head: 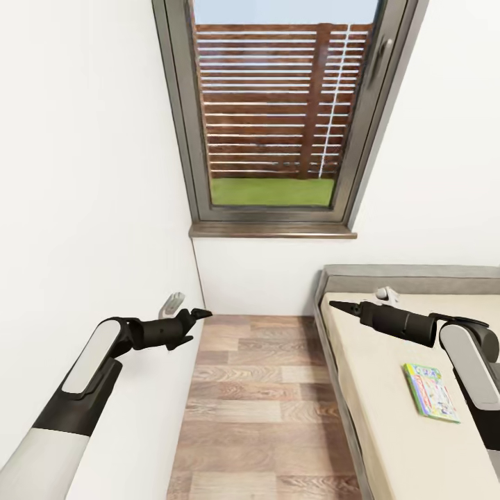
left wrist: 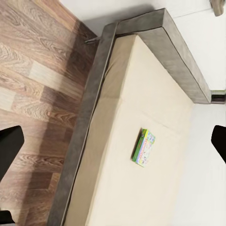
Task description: Put all the toys in the child's room - the three board games (two on the bed and one on the table), the two jigsaw puzzles on the table, and the tennis ball on the table - inside the toy box on the table in the child's room.
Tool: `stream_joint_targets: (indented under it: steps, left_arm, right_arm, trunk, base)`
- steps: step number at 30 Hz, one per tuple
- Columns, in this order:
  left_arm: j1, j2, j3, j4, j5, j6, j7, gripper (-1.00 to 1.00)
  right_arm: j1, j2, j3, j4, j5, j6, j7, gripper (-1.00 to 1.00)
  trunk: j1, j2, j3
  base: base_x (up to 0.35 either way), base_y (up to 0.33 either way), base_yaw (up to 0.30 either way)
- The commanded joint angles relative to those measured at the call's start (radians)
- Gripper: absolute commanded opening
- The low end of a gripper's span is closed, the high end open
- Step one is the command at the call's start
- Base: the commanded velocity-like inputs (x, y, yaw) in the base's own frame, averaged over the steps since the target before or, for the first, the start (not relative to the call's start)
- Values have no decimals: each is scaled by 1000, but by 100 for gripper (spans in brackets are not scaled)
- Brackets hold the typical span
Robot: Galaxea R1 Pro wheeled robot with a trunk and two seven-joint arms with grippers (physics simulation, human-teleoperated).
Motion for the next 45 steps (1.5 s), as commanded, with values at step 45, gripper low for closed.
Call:
stream_joint_targets:
  steps: [45]
  left_arm:
    - [-2, -3, 0, 6, 12, -1, 10, 100]
  right_arm:
    - [-1, -2, -2, -3, 10, 4, 10, 100]
  trunk:
    - [1, -2, -2]
  base:
    - [198, -26, -69]
